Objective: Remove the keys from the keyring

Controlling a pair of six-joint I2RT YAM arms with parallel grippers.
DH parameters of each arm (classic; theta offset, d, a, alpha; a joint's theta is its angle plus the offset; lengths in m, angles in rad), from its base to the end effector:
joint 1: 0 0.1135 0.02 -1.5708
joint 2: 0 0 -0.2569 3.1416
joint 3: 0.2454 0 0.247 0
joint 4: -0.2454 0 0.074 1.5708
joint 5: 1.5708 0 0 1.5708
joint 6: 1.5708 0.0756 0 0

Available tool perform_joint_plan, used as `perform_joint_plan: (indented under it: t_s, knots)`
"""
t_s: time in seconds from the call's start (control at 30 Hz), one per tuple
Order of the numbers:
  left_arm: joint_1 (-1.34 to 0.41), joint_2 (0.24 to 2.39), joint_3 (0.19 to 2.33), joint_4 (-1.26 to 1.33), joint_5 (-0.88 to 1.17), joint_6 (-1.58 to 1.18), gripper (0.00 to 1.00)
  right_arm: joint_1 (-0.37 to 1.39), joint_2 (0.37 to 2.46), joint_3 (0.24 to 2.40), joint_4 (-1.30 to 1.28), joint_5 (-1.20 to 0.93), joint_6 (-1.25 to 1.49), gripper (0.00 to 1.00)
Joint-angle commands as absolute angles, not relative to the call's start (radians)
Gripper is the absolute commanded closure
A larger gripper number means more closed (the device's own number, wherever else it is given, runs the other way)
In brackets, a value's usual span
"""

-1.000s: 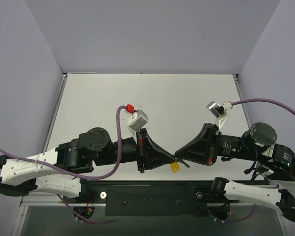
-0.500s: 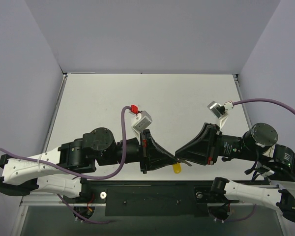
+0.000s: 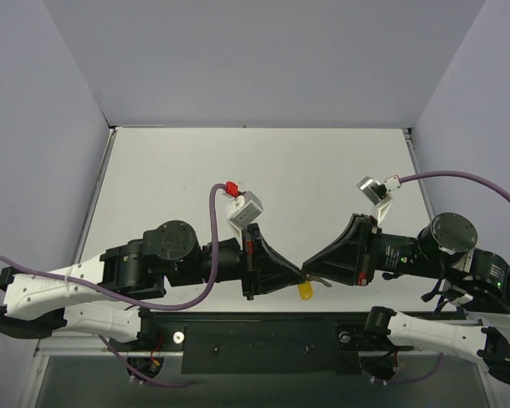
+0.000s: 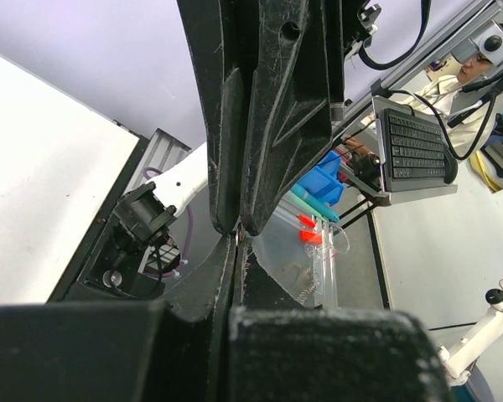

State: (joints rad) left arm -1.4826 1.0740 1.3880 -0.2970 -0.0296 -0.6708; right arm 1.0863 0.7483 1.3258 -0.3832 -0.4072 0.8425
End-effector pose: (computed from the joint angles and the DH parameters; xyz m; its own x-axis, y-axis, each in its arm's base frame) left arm 0.0248 -0.2553 0.4730 -0.6161 -0.0863 -0.7829 0.7788 0.0815 -0.6219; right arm 0.0389 0.1382 0.4971 -0.6816 0.1763 -0.7101 -0.7284 -0.0717 0.6814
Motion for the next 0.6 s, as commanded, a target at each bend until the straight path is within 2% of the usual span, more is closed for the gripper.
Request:
perform_joint_plan:
  t_s: [0.0,0.17,0.57]
  knots:
    - [-1.480,1.054,1.425,-0.273,-0.044,-0.663,1.00,1.081,0.746,1.322,-0.371,-0.399,0.838,0.91]
    - [-1.480,1.052,1.428,-0.278,-0.060,-0.663,1.00,1.080,0.744,1.318,-0.382,-0.394,0.835,0.94]
    - [-1.479,1.063,1.457,-0.314,-0.101,-0.681,1.00,1.080,0.724,1.319,-0.446,-0.359,0.810,0.85]
